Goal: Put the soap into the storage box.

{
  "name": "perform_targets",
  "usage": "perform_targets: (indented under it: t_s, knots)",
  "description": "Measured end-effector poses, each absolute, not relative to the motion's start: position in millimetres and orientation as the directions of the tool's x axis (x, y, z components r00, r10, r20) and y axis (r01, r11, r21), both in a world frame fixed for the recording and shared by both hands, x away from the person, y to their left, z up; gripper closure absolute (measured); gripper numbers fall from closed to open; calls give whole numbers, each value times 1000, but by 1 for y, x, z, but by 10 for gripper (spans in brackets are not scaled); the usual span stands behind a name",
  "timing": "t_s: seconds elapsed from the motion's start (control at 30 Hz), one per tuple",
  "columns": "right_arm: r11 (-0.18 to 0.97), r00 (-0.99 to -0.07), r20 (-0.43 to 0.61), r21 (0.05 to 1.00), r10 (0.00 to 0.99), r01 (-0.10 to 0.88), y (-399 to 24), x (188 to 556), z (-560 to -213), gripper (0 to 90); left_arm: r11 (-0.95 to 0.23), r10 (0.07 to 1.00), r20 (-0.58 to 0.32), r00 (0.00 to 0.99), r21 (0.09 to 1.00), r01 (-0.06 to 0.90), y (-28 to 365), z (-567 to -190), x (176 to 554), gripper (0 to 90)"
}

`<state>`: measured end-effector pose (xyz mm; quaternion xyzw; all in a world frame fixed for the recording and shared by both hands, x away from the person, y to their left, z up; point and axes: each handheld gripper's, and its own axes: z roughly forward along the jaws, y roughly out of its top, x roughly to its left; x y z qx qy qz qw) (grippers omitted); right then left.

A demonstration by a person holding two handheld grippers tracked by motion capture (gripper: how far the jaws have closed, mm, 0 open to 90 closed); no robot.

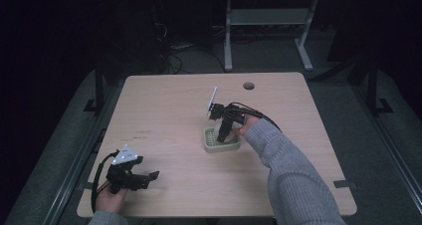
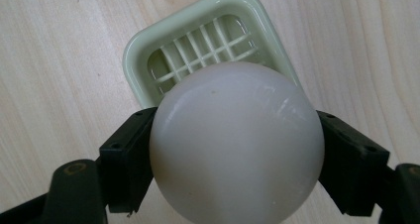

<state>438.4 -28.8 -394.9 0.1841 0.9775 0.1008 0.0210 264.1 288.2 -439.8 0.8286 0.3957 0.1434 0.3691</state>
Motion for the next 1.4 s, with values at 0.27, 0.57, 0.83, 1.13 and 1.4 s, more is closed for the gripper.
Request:
perform_targets:
  t_s: [0.27, 0.57, 0.83, 1.13, 1.4]
  knots:
    - [916, -935, -5, 200, 356, 347, -22, 441, -400, 230, -408, 762, -61, 645, 728, 551, 287, -440, 265, 153]
    - [916, -934, -7, 196, 358, 350, -22, 441, -404, 230, -408, 764, -63, 642, 725, 555, 287, -441, 265, 153]
    - [917, -935, -3, 197, 355, 348, -21, 442, -408, 230, -409, 764, -66, 642, 720, 560, 286, -441, 267, 153]
    - [914, -932, 6, 196, 361, 355, -21, 444, -412, 229, -409, 761, -65, 646, 724, 555, 285, -442, 267, 152]
    - [916, -933, 5, 191, 359, 354, -19, 445, -415, 229, -412, 759, -62, 648, 725, 552, 286, -441, 266, 152]
